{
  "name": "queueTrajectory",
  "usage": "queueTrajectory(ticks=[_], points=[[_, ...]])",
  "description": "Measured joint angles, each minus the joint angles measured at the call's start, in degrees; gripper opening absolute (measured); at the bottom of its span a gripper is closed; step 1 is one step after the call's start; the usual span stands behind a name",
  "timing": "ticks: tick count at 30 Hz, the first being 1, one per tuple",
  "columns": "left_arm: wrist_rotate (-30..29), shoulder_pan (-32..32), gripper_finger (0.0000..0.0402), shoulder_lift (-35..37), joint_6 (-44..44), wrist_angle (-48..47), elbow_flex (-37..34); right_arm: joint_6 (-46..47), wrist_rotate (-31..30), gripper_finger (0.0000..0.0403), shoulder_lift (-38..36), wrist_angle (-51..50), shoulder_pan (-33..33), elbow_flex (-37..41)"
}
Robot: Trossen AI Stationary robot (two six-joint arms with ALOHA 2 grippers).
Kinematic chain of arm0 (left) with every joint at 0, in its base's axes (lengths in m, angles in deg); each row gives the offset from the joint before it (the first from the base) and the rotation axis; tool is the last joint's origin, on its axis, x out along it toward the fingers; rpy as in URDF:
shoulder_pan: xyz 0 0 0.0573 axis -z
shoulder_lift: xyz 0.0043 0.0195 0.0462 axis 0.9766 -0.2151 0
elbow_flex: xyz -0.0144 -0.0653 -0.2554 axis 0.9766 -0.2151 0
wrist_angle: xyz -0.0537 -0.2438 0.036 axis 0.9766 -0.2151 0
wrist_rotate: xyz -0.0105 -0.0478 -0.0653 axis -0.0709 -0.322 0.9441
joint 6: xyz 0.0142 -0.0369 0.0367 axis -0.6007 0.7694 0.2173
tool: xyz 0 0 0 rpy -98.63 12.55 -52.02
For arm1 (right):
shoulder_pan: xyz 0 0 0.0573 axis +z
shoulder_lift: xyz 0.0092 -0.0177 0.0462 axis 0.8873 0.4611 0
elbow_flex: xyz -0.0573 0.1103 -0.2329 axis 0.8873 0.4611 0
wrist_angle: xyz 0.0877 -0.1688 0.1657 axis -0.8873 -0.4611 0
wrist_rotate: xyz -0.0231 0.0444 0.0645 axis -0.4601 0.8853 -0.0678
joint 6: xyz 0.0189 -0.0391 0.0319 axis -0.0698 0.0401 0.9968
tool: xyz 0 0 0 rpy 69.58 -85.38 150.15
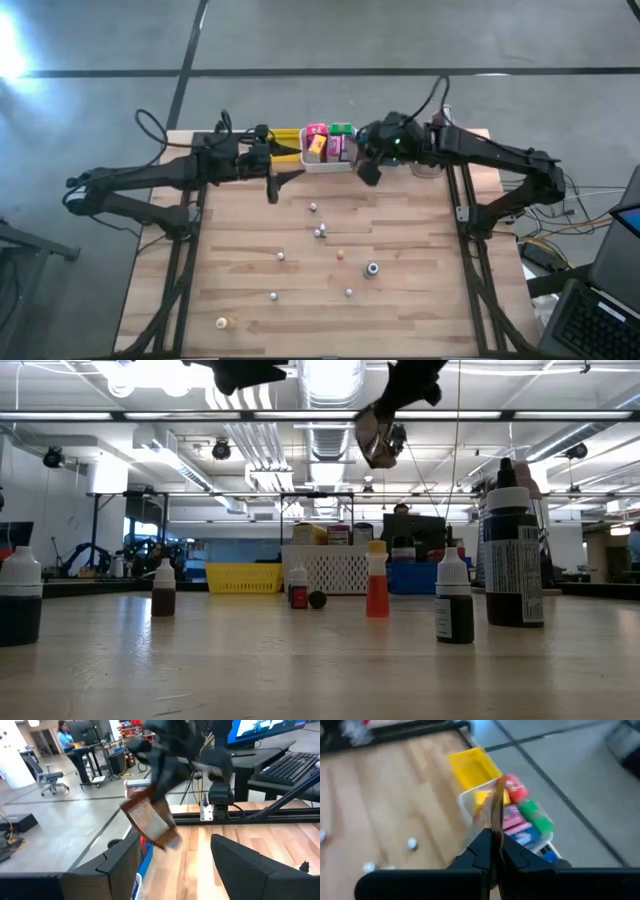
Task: Pick & Place Kitchen Items
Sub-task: Put the orange seasoning pack into the blue basket
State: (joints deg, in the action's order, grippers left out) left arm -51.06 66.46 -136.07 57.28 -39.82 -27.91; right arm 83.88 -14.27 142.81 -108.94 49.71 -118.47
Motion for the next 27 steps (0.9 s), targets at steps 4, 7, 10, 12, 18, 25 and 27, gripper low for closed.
queueTrajectory(ticks=[4, 7, 10, 12, 18, 25, 27], points=[[0.0, 0.0, 0.0247, 0.0, 0.3, 0.2, -0.6, 0.4, 7.8, 0.0007, -0.3, -0.2, -3.0, 3.4], [-0.1, 0.0, 0.0247, 0.0, 0.2, 0.6, -0.6, 4.5, -2.8, 0.0008, -0.9, -1.3, -3.3, 5.7], [-0.1, 0.0, 0.0247, 0.0, 0.2, 0.7, -0.6, 0.2, 9.3, 0.0008, -2.4, 2.4, -5.7, 8.9], [-0.1, 0.0, 0.0248, 0.0, -0.5, 0.7, -0.6, 5.0, -3.4, 0.0008, -2.4, 1.7, -5.6, 10.6], [-0.2, 0.0, 0.0248, 0.0, -1.5, 1.2, -0.6, 2.0, 11.4, 0.0008, -5.3, 12.4, -8.0, 17.7], [-0.3, 0.0, 0.0247, -0.1, -1.6, 1.5, -0.6, 4.3, 3.8, 0.0008, -9.2, 17.0, -11.7, 24.0], [-0.3, 0.0, 0.0248, -0.1, -1.6, 1.6, -0.6, 5.0, 4.4, 0.0008, -9.7, 18.6, -12.2, 25.3]])
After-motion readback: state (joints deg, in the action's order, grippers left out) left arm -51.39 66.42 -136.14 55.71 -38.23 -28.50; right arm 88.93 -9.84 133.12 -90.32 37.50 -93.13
